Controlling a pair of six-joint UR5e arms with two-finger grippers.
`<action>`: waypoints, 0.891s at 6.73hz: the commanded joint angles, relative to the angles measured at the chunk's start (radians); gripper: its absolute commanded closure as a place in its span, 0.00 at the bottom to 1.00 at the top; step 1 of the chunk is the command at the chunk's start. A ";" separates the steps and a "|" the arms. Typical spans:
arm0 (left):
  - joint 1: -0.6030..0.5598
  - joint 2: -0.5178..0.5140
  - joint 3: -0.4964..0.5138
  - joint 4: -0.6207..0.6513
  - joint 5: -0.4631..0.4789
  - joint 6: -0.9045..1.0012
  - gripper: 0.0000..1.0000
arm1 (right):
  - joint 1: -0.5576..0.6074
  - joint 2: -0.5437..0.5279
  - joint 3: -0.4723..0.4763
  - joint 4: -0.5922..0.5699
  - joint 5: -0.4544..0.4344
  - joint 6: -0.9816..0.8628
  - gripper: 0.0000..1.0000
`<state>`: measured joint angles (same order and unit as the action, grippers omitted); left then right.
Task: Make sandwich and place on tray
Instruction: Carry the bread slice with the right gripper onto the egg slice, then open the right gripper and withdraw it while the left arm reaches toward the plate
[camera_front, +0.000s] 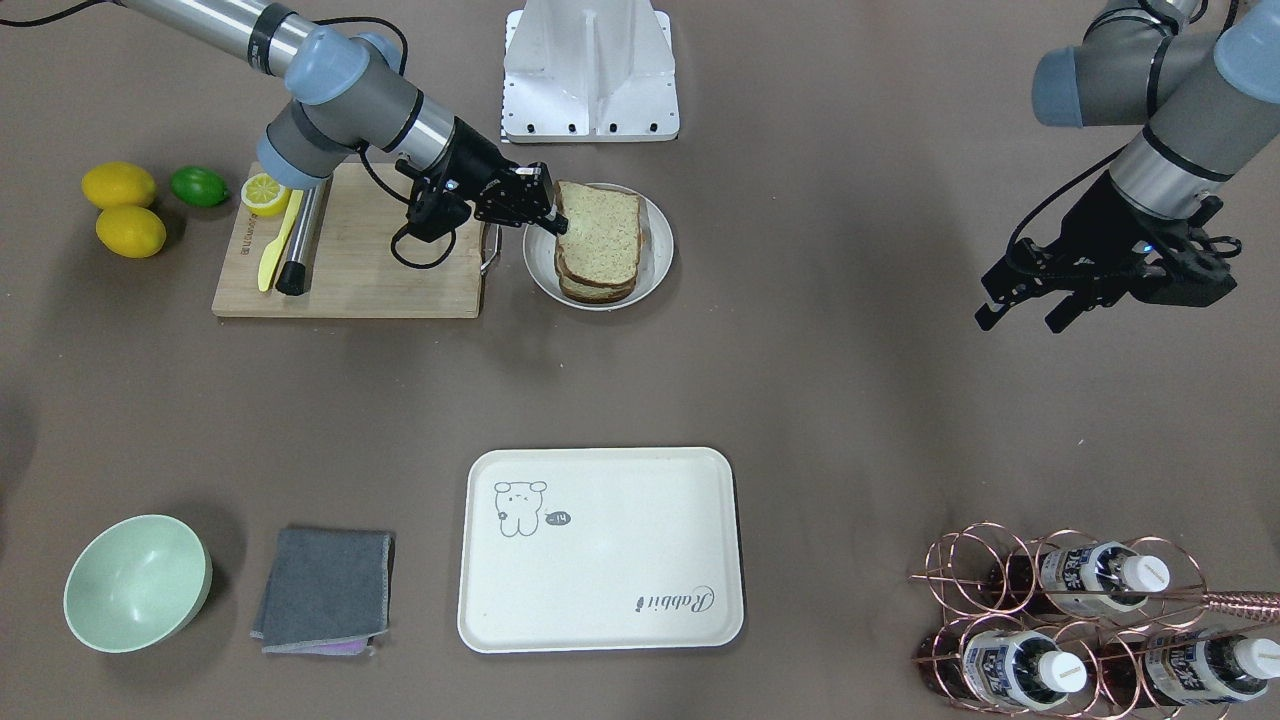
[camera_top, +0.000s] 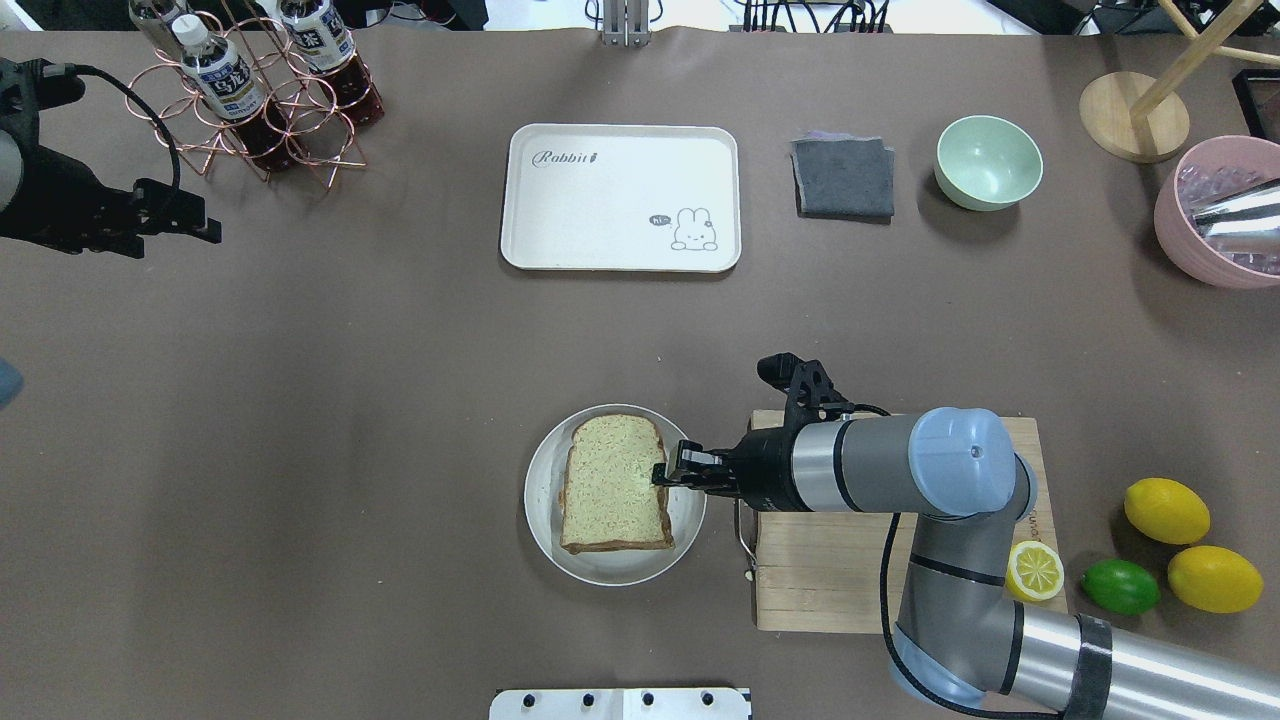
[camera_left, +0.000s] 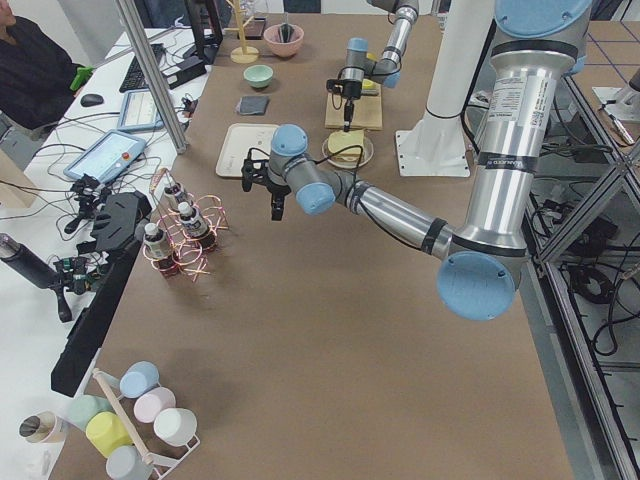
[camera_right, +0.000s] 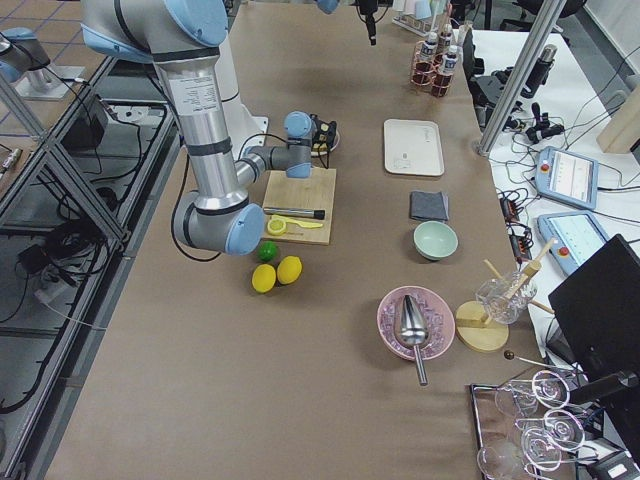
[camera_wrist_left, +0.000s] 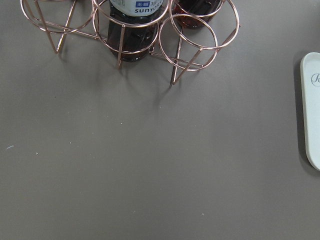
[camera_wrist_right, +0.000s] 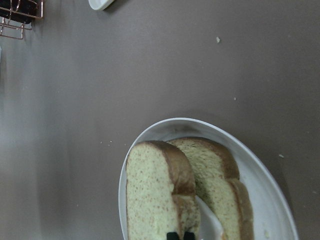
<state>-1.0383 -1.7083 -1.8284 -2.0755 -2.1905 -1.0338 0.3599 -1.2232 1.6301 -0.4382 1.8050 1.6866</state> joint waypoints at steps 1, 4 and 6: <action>0.001 -0.001 0.000 0.000 0.000 0.000 0.02 | -0.015 -0.004 -0.013 -0.001 -0.022 -0.002 0.63; 0.001 -0.007 -0.003 0.000 -0.002 -0.003 0.02 | 0.043 -0.006 0.011 -0.016 -0.001 -0.002 0.00; 0.004 -0.010 -0.043 0.000 -0.005 -0.038 0.02 | 0.222 -0.012 0.051 -0.115 0.194 0.001 0.00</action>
<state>-1.0365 -1.7153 -1.8519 -2.0753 -2.1965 -1.0498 0.4889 -1.2317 1.6542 -0.4881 1.8970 1.6865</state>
